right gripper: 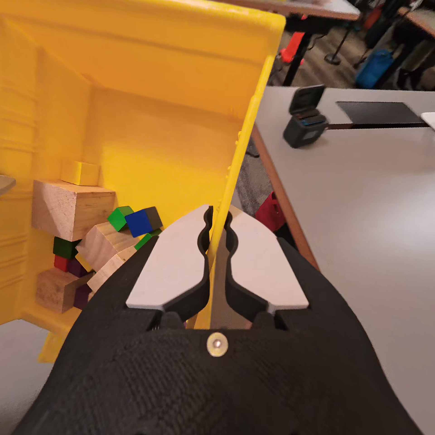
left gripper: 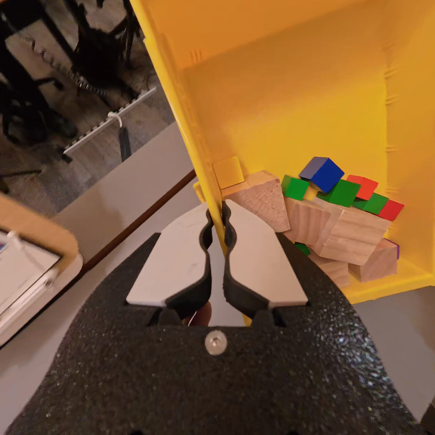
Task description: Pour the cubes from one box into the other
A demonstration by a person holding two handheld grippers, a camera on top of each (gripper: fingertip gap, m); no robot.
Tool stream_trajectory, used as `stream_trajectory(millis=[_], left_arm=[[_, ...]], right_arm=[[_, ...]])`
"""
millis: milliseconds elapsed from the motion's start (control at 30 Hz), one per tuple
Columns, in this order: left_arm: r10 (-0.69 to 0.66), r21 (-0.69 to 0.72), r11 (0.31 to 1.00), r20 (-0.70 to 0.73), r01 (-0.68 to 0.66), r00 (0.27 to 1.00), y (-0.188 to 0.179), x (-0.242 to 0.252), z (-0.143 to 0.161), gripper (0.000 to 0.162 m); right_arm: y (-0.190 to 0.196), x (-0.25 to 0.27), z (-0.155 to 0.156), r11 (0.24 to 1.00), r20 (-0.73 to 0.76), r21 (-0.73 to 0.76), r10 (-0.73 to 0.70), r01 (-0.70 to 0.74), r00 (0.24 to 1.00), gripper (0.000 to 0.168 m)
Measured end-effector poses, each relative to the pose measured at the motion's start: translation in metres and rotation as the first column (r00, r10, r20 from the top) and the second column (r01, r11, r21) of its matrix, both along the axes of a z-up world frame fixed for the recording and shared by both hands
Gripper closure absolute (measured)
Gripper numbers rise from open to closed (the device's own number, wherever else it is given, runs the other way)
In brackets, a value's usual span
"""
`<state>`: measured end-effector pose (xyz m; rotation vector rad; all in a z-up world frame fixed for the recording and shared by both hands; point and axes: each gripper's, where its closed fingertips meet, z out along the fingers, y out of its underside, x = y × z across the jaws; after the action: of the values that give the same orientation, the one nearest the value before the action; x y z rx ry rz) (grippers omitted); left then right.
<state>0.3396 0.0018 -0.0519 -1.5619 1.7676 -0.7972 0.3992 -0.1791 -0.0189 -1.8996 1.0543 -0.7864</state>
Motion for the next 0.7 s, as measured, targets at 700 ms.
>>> stream_trajectory(millis=[700], left_arm=[[-0.126,-0.018,0.985,0.613,0.174,0.780,-0.023,0.085,0.010,0.159]], right_arm=[[-0.027,0.032,0.014,0.966,0.559,0.256,-0.178,0.036,0.810,0.158]])
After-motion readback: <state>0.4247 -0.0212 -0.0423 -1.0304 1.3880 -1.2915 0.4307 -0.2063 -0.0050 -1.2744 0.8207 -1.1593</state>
